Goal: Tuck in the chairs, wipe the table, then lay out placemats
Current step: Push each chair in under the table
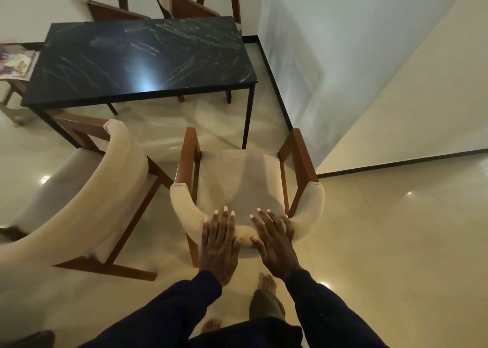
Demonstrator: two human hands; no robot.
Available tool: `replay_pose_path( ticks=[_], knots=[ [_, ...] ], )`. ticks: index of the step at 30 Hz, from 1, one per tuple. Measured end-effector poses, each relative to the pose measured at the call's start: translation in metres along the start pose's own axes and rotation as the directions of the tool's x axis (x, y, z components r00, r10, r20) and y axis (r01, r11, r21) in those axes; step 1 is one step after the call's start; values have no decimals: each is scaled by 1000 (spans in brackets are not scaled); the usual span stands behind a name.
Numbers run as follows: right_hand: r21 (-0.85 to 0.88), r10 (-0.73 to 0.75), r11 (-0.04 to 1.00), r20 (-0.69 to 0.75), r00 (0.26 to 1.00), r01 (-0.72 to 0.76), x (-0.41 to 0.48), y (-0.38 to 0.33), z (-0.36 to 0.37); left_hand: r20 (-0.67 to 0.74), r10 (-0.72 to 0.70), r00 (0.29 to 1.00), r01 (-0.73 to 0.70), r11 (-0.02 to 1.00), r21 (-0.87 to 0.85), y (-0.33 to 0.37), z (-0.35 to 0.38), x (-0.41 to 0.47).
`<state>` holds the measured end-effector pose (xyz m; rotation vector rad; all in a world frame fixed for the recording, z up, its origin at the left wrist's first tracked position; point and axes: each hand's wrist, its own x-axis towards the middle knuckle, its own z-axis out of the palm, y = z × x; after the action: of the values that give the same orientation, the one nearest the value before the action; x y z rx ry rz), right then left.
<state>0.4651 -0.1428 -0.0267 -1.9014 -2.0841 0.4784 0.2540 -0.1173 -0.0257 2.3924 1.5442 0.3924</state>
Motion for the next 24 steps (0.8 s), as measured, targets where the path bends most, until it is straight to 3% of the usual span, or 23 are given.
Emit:
replay_pose_path(
  ticks=[12,24],
  knots=[
    [-44,-235,970,61,970,238,130,124,-63,-76,-162,984,163,987,-2,59,38,138],
    [-227,-219,948,48,975,224,166,122,-74,-46,-203,978,206,976,74,55,37,183]
  ],
)
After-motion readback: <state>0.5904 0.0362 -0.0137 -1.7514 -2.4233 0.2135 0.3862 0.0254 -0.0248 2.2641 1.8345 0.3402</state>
